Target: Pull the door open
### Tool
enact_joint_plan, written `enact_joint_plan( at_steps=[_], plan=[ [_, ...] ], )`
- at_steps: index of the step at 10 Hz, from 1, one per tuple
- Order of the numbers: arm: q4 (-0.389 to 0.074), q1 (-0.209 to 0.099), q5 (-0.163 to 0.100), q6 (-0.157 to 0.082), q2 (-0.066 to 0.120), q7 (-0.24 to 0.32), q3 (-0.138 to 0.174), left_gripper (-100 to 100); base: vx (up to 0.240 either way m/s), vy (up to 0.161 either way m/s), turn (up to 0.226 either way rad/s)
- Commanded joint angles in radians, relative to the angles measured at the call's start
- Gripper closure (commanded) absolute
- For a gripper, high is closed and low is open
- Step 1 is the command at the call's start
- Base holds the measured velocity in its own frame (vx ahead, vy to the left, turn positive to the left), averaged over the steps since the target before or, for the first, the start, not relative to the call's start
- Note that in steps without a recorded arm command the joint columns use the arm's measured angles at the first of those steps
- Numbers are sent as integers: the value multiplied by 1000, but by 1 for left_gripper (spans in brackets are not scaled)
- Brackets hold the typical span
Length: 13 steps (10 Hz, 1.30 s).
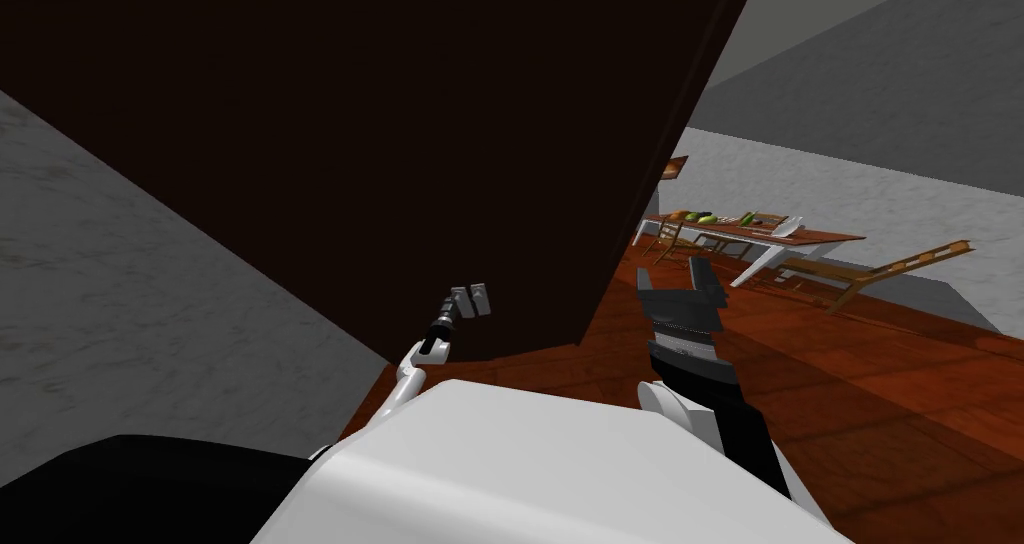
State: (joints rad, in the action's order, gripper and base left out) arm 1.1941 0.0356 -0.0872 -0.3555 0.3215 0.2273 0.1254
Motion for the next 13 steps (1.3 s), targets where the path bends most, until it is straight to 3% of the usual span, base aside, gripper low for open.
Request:
enact_joint_plan(
  at_steps=[1, 5, 6, 11, 12, 13],
  plan=[
    [0, 2, -1, 1, 3, 0, 5, 100, -7, 1, 3],
    [-12, 31, -5, 3, 25, 5, 25, 100, -113, 79, 84],
    [1, 31, -4, -3, 24, 13, 8, -100, -179, 34, -2],
    [54, 48, 0, -10, 21, 38, -46, -100, -202, -86, -58],
    [47, 49, 0, -11, 18, 32, -38, -100, -85, -48, -12],
    [28, 62, -3, -9, 29, 27, -11, -100, -28, 73, 182]
  ],
)
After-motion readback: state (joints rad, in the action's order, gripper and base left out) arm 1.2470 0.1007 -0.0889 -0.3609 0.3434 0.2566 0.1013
